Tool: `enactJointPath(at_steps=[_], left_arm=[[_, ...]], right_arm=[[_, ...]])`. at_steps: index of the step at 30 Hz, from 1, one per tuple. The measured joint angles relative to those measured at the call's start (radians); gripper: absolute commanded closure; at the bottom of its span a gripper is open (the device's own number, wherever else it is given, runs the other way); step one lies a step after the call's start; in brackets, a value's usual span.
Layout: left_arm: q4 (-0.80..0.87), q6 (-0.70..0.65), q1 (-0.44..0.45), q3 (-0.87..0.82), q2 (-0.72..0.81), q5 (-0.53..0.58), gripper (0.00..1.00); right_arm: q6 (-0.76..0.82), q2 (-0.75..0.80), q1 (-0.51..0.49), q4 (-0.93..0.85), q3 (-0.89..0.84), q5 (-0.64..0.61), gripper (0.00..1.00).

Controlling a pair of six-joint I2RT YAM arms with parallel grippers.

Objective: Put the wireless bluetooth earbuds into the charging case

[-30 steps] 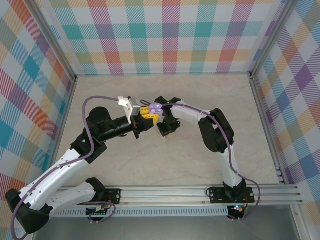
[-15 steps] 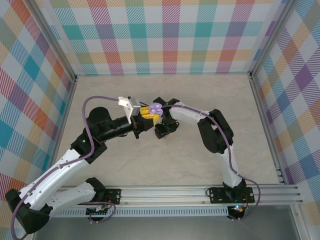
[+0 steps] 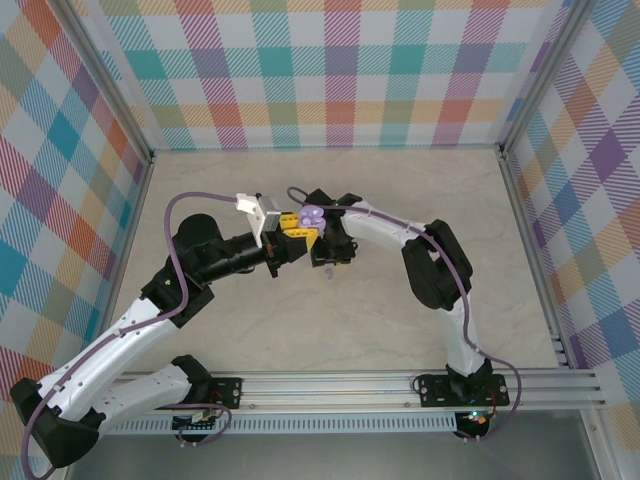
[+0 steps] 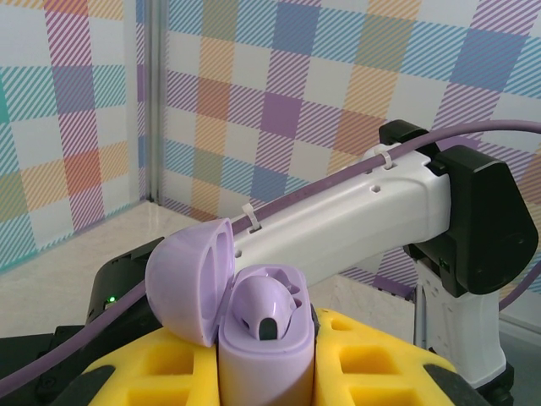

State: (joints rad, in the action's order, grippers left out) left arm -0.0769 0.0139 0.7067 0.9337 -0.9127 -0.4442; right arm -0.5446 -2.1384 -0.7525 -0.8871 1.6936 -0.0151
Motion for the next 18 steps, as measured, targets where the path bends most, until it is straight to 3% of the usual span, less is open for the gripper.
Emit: enactJointPath(at_steps=[5, 18], left_arm=[[0.000, 0.000, 0.000, 0.000, 0.000, 0.000, 0.94], [0.000, 0.000, 0.000, 0.000, 0.000, 0.000, 0.94]], right_arm=[[-0.082, -0.007, -0.013, -0.047, 0.037, -0.025, 0.68], [-0.129, -0.062, -0.023, -0.095, 0.063, -0.053, 0.67]])
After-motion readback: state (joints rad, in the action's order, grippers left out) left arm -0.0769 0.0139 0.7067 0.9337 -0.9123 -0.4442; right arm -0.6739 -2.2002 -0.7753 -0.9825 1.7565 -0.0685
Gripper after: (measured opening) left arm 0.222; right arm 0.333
